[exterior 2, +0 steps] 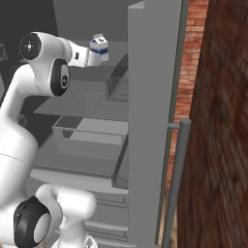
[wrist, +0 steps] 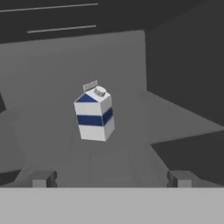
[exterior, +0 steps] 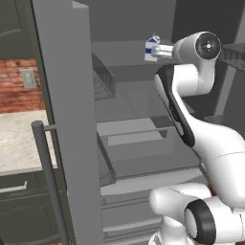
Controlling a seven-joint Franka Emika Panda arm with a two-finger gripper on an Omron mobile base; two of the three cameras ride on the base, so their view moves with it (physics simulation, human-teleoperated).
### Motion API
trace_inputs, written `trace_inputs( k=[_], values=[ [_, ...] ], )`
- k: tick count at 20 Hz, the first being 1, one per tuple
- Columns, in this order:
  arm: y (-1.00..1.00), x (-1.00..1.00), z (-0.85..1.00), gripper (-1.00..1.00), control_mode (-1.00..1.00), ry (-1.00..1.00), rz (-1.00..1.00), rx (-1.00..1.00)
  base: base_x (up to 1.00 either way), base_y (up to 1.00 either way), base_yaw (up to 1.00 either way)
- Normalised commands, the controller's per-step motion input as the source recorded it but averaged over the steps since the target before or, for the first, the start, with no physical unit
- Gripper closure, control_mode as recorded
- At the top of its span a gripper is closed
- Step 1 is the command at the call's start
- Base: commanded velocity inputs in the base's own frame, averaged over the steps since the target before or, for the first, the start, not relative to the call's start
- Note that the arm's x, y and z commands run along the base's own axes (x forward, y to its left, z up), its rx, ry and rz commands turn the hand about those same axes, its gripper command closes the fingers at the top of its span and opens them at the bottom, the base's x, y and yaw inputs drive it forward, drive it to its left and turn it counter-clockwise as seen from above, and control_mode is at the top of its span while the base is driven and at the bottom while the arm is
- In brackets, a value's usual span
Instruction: Take a sugar cube from the saucer and place it inside the coffee. Then, grab milk from the fridge and place it next to the coffee on the counter to sweeten the coffee.
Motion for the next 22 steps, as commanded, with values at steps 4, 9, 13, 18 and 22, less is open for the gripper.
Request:
trace_inputs(
  k=[4, 9, 13, 18, 22],
  values=[
    [0.24, 0.49, 0.0, -1.0, -1.0, 0.06, 0.07, 0.0, 0.0, 0.0, 0.0],
    [0.11, 0.6, -0.03, -1.0, -1.0, 0.08, 0.02, 0.0, 0.0, 0.0, 0.0],
    [0.02, 0.55, -0.06, -1.0, -1.0, 0.01, 0.0, 0.0, 0.0, 0.0, 0.0],
    [0.01, 0.47, -0.04, -1.0, -1.0, 0.0, 0.0, 0.0, 0.0, 0.0, 0.0],
    [0.0, 0.44, -0.07, -1.0, -1.0, 0.0, 0.0, 0.0, 0.0, 0.0, 0.0]
  ],
)
